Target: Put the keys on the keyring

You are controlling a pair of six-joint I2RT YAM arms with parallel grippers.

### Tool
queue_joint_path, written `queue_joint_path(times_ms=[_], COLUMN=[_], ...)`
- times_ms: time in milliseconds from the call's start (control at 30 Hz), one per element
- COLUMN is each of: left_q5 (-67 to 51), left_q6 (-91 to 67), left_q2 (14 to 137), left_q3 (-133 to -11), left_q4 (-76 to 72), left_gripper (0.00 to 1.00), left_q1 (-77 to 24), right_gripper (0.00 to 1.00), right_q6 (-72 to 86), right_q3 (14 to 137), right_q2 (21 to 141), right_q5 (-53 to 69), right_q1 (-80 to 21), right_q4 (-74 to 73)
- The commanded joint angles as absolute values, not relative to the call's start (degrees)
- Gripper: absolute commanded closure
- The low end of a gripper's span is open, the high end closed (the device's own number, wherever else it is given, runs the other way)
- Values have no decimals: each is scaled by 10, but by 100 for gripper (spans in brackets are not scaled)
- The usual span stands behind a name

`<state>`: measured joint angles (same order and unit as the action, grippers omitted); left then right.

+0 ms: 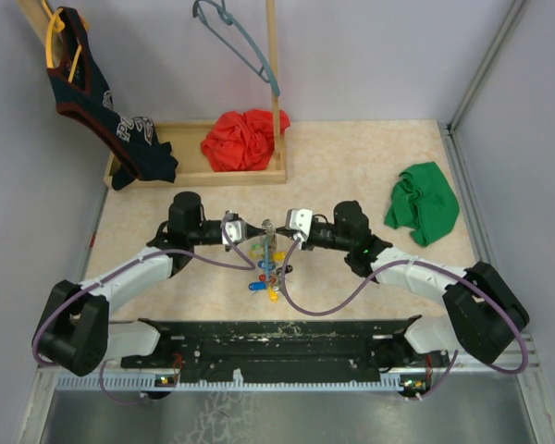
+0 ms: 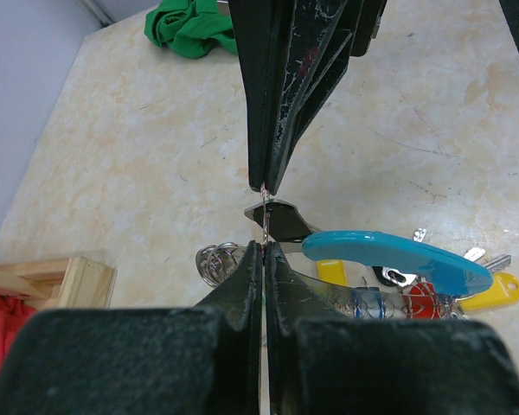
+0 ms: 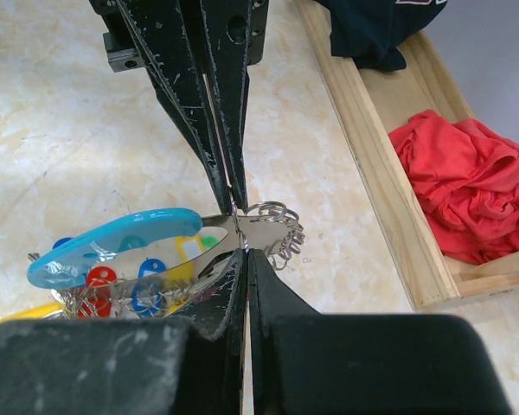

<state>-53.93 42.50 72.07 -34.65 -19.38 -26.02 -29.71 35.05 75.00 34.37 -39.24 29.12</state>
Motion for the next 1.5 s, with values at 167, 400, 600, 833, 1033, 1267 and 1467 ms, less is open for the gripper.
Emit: queue_joint_path(times_ms=[167, 400, 600, 833, 1033, 1267, 1467], left_q5=[-552, -554, -559, -565, -569, -558, -530], left_q6=[436, 436, 439, 444, 446, 446, 446], left_q2=[709, 710, 711, 710, 710, 706, 700], left_q3=[-343, -343, -344, -344, -344, -342, -338], left_q4=[-212, -213, -212, -209, -207, -207, -203], left_gripper=[100, 100, 100, 100, 100, 100, 100], left_q1=[-264, -265, -266, -268, -268, -268, -268], right_gripper=[100, 100, 100, 100, 100, 100, 100], right_q6=[-281, -273, -272, -266, -265, -270, -217], right_q3=[384, 384, 388, 398, 407, 403, 385], right_q2=[739, 742, 749, 753, 758, 747, 690], right_q5=[361, 367, 376, 392, 404, 384, 277], right_q1=[-396, -396, -396, -396, -397, -396, -396], right_q4=[323, 332, 334, 329, 314, 294, 229])
